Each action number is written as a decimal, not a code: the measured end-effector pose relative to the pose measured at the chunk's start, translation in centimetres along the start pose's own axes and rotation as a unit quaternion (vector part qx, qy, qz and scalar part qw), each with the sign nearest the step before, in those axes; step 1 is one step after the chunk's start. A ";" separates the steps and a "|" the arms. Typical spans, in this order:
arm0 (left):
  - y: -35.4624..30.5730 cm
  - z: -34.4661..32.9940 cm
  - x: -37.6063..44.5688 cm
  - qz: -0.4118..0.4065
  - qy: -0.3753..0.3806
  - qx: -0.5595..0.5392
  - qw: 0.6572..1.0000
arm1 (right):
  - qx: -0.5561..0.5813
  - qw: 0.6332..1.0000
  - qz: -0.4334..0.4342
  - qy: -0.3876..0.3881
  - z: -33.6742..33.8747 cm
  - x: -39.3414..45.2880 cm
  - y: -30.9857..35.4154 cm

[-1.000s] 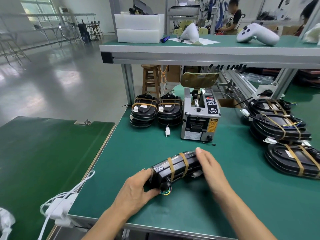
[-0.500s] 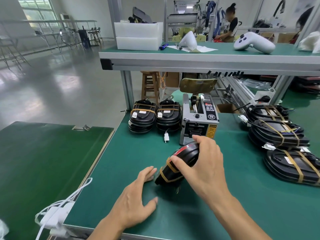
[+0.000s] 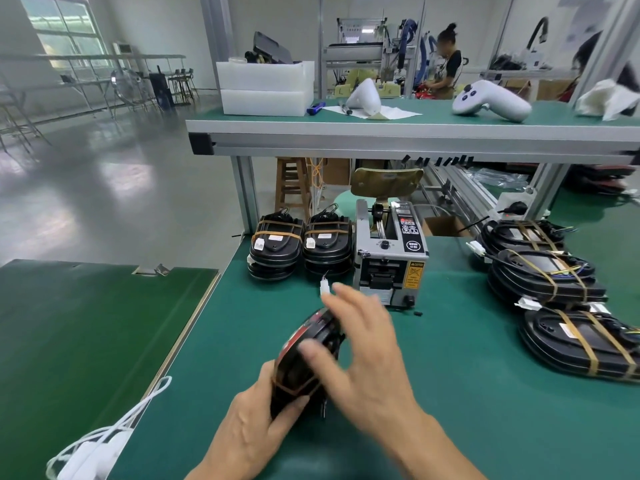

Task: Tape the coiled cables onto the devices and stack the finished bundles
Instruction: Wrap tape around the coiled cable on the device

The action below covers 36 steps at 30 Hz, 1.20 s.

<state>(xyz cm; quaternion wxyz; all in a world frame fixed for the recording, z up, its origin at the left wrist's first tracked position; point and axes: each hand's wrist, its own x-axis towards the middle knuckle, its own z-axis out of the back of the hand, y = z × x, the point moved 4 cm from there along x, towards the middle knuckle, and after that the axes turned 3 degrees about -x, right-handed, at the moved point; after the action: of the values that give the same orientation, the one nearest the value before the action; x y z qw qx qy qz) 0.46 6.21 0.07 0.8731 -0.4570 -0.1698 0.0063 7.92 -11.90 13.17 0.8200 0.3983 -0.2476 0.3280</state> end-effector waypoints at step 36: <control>-0.1 -0.1 -0.1 -0.038 0.003 0.031 0.999 | 0.214 0.729 -0.625 -0.179 -3.9 7.0 -16.0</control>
<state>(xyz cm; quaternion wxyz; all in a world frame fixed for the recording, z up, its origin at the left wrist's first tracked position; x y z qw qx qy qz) 0.43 6.06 0.07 0.8870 -0.4228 -0.1839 -0.0226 24.83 -13.82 7.81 0.6730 0.6797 -0.0082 -0.2917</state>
